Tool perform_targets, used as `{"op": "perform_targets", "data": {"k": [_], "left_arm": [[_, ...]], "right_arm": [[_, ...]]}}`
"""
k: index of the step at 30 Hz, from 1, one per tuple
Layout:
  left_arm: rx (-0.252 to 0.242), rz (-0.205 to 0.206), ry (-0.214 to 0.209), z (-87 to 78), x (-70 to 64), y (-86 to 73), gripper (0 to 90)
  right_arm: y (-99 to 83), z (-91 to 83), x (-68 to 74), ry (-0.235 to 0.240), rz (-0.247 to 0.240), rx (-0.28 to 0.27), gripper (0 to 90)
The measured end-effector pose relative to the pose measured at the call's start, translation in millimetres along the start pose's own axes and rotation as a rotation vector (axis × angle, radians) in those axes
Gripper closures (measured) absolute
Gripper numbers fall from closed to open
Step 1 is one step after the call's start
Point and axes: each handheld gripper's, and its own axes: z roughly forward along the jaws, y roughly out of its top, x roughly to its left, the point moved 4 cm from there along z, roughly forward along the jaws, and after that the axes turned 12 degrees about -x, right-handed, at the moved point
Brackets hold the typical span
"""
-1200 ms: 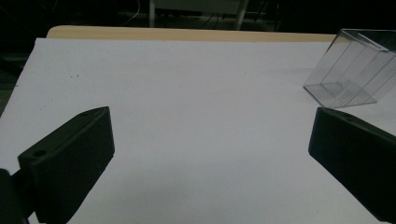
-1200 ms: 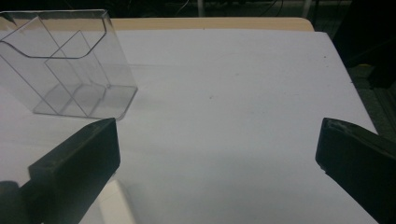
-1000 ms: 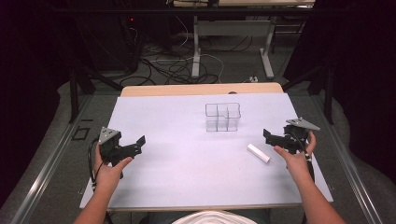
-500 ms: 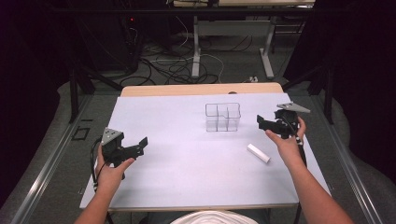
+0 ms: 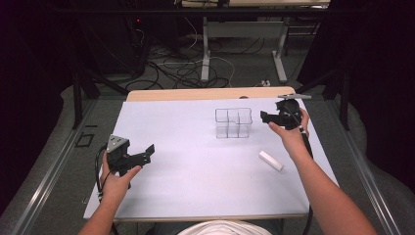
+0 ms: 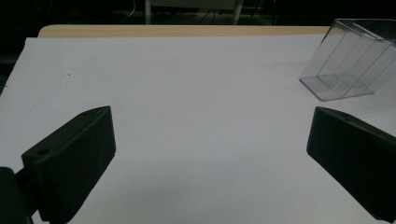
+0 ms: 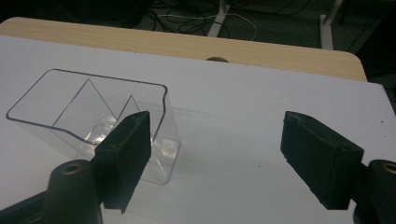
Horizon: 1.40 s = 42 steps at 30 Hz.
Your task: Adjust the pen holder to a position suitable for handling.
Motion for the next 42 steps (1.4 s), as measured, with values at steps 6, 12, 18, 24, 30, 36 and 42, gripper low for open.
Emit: {"op": "perform_targets", "data": {"k": [6, 12, 18, 24, 30, 36, 42], "left_arm": [[0.003, -0.001, 0.001, 0.3, 1.9, -2.0, 1.5], [0.006, -0.008, 0.011, 1.9, 3.3, -4.5, 1.5], [0.008, 0.003, 0.008, 2.4, 2.9, -4.7, 0.6], [0.0, -0.004, 0.01, 1.3, 2.4, -3.8, 0.5], [-0.006, -0.006, 0.012, 1.0, 2.5, -3.6, 0.5], [-0.001, -0.005, 0.01, 1.3, 2.3, -3.9, 0.5], [-0.001, -0.009, 0.013, 1.6, 2.5, -4.2, 0.5]], "right_arm": [[2.5, 15.5, 11.0, 0.031, 0.009, 0.039, 30.9], [0.9, 26.8, 17.0, 0.036, 0.01, 0.057, 31.2], [-0.2, 41.4, 28.9, 0.047, -0.001, 0.078, 33.2], [-2.3, 51.1, 36.7, 0.051, -0.009, 0.081, 38.2], [-11.7, 62.1, 40.4, 0.042, -0.006, 0.136, 43.8], [-18.3, 69.9, 41.9, 0.033, 0.019, 0.176, 52.4], [-23.4, 76.1, 45.6, 0.016, 0.03, 0.202, 59.2]]}}
